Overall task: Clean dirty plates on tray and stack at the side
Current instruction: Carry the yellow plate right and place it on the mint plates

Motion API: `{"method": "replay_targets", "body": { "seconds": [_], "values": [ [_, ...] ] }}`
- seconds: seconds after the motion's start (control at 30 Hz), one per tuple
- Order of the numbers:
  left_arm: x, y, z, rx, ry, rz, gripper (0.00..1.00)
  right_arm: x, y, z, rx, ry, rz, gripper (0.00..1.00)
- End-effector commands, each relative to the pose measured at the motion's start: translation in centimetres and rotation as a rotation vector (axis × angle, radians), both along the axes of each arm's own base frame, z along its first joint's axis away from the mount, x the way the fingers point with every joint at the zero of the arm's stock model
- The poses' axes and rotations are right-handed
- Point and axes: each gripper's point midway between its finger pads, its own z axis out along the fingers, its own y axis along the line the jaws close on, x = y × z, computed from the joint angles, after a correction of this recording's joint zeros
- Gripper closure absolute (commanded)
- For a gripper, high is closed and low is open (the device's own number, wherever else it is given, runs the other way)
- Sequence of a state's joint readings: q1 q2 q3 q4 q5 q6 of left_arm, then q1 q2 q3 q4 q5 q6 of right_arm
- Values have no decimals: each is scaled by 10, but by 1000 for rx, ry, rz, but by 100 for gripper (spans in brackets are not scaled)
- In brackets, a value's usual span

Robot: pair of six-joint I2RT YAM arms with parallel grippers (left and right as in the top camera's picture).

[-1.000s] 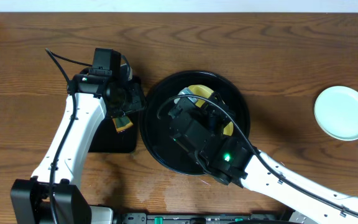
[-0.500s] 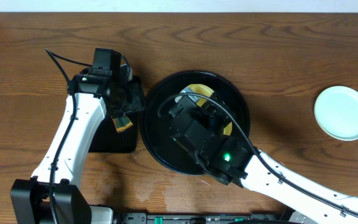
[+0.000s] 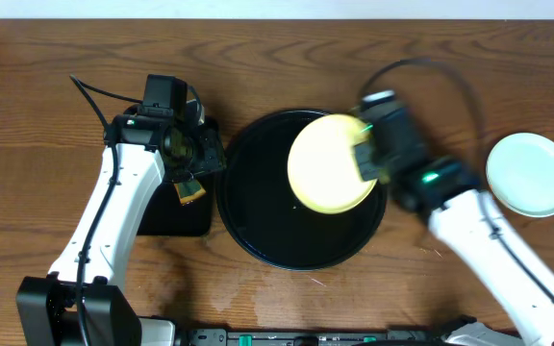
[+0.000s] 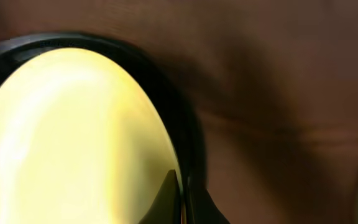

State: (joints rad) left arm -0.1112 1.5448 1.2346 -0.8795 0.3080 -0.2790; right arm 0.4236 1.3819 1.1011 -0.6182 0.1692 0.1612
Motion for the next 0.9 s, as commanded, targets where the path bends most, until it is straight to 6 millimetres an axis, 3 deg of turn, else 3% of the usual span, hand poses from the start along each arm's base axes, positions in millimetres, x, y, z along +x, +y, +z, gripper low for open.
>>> {"method": "replay_targets", "body": {
  "seconds": [0.0, 0.17, 0.3, 0.4, 0.43, 0.53, 0.7, 0.87],
  "values": [
    [3, 3, 4, 10, -17, -10, 42, -2, -8, 12, 390, 117, -49, 99],
    [2, 3, 4, 10, -17, -11, 42, 14, -105, 12, 536, 113, -365, 99],
    [3, 3, 4, 10, -17, -10, 42, 11, -184, 7, 577, 72, -615, 99],
    [3, 3, 4, 10, -17, -10, 42, -3, -245, -1, 592, 46, -827, 99],
    [2, 3, 4, 10, -17, -11, 42, -13, -271, -6, 580, 37, -924, 99],
    [3, 3, 4, 10, -17, -11, 41, -42, -324, -25, 530, 39, -1153, 99],
    [3, 3, 4, 10, -17, -11, 42, -79, -376, -60, 447, 102, -1369, 99],
    [3, 3, 4, 10, -17, -11, 42, -97, -387, -103, 452, 234, -1447, 99]
  ]
}}
